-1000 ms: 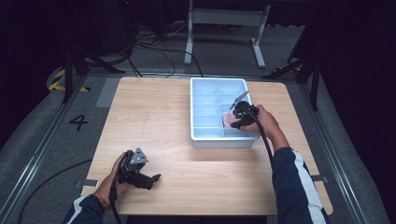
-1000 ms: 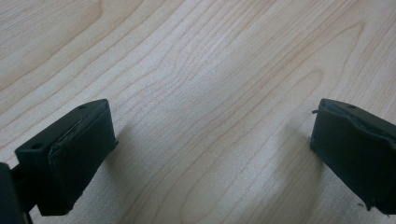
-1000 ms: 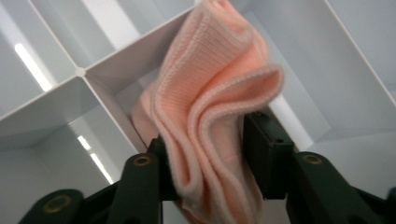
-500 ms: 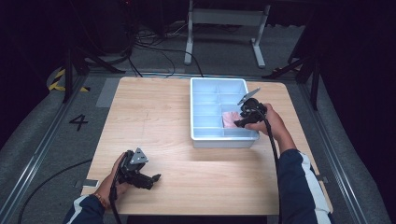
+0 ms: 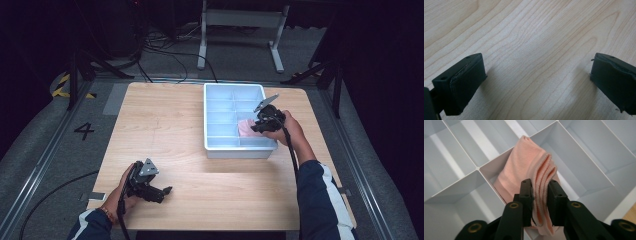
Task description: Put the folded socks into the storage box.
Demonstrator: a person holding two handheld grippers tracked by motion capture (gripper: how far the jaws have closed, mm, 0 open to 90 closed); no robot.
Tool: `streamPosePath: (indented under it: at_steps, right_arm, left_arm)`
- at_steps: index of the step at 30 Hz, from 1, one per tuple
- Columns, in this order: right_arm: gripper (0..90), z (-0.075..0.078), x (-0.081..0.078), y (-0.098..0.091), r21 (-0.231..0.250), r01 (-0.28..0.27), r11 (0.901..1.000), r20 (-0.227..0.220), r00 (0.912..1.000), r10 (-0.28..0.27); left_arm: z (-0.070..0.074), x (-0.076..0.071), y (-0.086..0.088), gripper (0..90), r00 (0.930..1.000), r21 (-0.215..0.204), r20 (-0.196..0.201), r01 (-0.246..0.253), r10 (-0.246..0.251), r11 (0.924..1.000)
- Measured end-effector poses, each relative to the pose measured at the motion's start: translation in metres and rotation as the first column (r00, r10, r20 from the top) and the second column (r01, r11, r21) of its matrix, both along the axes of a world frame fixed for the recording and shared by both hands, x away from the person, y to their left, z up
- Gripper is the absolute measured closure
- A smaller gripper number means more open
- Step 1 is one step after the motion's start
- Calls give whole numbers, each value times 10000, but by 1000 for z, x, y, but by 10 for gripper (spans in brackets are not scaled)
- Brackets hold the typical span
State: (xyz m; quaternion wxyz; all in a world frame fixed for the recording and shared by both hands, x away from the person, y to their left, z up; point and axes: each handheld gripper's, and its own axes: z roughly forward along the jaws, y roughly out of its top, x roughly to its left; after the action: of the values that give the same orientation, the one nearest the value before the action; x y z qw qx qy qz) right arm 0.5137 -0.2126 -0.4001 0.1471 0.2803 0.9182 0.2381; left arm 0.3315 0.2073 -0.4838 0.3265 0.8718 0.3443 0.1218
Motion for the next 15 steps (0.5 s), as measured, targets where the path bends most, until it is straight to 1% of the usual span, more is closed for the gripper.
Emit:
streamPosePath:
  at_steps: [4, 5, 6, 7, 11, 15]
  right_arm:
    - [667, 6, -4, -2, 92, 105, 9999, 194, 9998, -107]
    - [652, 8, -5, -3, 42, 120, 9999, 281, 9995, -121]
    - [652, 8, -5, -3, 42, 120, 9999, 281, 9995, -121]
    - [630, 12, -8, -5, 115, 145, 9998, 408, 9991, -150]
    - [614, 17, -12, -7, 250, 154, 9996, 509, 9986, -166]
    - [593, 24, -19, -11, 338, 152, 9993, 726, 9972, -176]
  left_arm:
    - [0, 0, 0, 1, 10000, -6, 2, -5, 5, 10000]
    - [0, 0, 0, 1, 10000, -3, 2, -5, 5, 10000]
    - [0, 0, 0, 2, 10000, -3, 2, -5, 5, 10000]
    - [0, 0, 0, 1, 10000, -4, 2, -4, 4, 10000]
    - [0, 0, 0, 2, 10000, 1, 0, -1, 1, 10000]
    - [0, 0, 0, 2, 10000, -4, 3, -5, 5, 10000]
